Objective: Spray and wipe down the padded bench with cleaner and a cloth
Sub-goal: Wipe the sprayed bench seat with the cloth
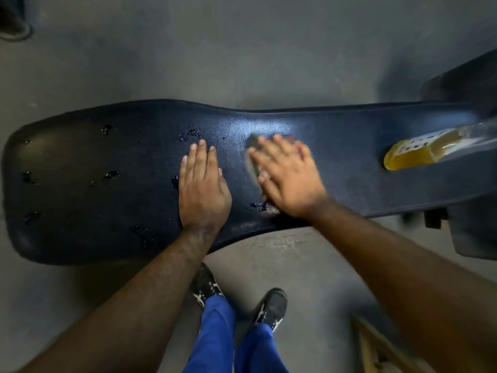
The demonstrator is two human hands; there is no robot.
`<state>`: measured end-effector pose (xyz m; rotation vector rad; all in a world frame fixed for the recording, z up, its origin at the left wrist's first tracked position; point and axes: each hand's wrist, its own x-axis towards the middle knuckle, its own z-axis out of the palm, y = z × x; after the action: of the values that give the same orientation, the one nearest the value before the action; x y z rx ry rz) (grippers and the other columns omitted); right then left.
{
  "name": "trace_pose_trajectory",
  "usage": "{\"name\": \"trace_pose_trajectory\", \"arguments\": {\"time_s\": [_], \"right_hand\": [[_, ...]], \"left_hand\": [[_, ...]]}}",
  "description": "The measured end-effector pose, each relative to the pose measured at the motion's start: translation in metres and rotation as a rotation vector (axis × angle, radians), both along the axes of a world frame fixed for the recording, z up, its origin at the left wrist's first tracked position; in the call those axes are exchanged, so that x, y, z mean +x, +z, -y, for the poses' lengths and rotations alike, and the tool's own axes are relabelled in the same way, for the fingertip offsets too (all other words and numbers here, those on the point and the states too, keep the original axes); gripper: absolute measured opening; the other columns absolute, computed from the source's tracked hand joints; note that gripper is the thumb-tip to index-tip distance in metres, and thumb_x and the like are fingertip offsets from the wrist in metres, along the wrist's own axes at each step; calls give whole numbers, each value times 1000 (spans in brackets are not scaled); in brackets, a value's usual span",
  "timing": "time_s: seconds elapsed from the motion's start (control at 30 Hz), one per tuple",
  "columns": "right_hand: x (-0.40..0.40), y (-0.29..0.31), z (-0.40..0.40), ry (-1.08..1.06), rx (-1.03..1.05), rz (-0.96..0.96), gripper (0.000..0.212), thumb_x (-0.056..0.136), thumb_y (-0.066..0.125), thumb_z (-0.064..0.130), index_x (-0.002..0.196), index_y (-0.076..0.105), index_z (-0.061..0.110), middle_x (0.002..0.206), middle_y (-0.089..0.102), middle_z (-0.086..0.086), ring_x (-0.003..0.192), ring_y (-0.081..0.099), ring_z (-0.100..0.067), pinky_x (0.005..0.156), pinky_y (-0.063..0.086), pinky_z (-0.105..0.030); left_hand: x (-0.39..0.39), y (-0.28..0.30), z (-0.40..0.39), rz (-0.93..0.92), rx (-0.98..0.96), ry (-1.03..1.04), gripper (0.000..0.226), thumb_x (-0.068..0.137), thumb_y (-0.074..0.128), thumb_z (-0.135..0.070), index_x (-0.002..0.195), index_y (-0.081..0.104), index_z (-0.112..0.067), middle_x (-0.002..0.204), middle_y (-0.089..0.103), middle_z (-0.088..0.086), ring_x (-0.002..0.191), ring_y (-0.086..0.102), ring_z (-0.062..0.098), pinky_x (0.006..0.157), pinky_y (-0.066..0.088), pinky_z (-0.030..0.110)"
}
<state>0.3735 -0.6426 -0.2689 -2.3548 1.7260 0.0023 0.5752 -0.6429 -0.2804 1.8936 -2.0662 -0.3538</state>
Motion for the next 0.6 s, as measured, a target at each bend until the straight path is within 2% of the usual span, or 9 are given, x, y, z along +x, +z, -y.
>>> {"name": "trace_pose_trajectory", "arguments": {"time_s": [0.1,0.13,0.23,0.3,0.33,0.4,0.47,0.53,0.6], "right_hand": [[10,-2,9,-517,-13,-27,62,97,35,53,155,30,31,165,26,-1,152,20,-28,118,15,-62],[30,-1,-3,-513,-8,-18,64,97,35,54,156,29,31,166,23,-1,153,18,-29,118,12,-62],[56,4,-61,-23,-23,32,60,97,41,48,154,36,29,164,27,-2,152,23,-29,117,18,-62],[20,-3,-59,88,-49,-2,57,97,40,44,153,38,29,163,31,-1,151,26,-28,115,22,-62],[8,-6,-49,-24,-76,-25,58,97,38,44,153,37,29,163,31,-1,151,26,-28,115,23,-62],[11,-6,-36,-425,-79,-32,60,97,35,47,154,33,31,164,29,-1,152,23,-28,117,18,-63],[53,-3,-55,-566,-77,-11,63,96,35,50,155,30,31,165,25,-1,153,19,-29,119,13,-62],[90,-1,-94,-282,-63,41,63,94,39,49,154,34,29,165,26,-1,153,19,-30,118,14,-63],[74,-1,-104,52,-25,64,60,94,42,44,152,39,30,163,31,-1,152,24,-30,118,17,-62]], "left_hand": [[-4,-3,-1,6,-15,5,50,94,39,-14,142,44,1,153,37,18,146,28,30,122,15,42],[-4,-2,-1,2,-17,2,51,94,38,-16,142,44,1,153,37,18,145,29,30,122,15,42],[-2,-1,0,-24,-23,15,51,93,37,-17,141,46,0,153,38,18,145,30,30,121,14,40],[-1,-1,-1,-66,-12,20,49,93,40,-14,140,48,0,152,39,17,145,30,30,121,15,40],[-1,0,-1,-95,-8,20,49,93,40,-13,139,48,0,152,39,17,145,31,30,122,15,39],[2,4,0,-182,13,25,49,93,41,-12,140,47,0,154,37,16,145,30,29,122,15,38],[9,15,-1,-298,47,31,49,95,41,-12,143,44,-1,156,33,14,145,30,27,121,22,39],[20,26,-5,-323,46,41,49,96,39,-13,144,43,-3,157,32,12,144,31,25,118,28,39],[37,32,-14,-264,26,42,47,96,41,-11,143,44,-4,154,37,13,142,34,26,117,30,39]]}}
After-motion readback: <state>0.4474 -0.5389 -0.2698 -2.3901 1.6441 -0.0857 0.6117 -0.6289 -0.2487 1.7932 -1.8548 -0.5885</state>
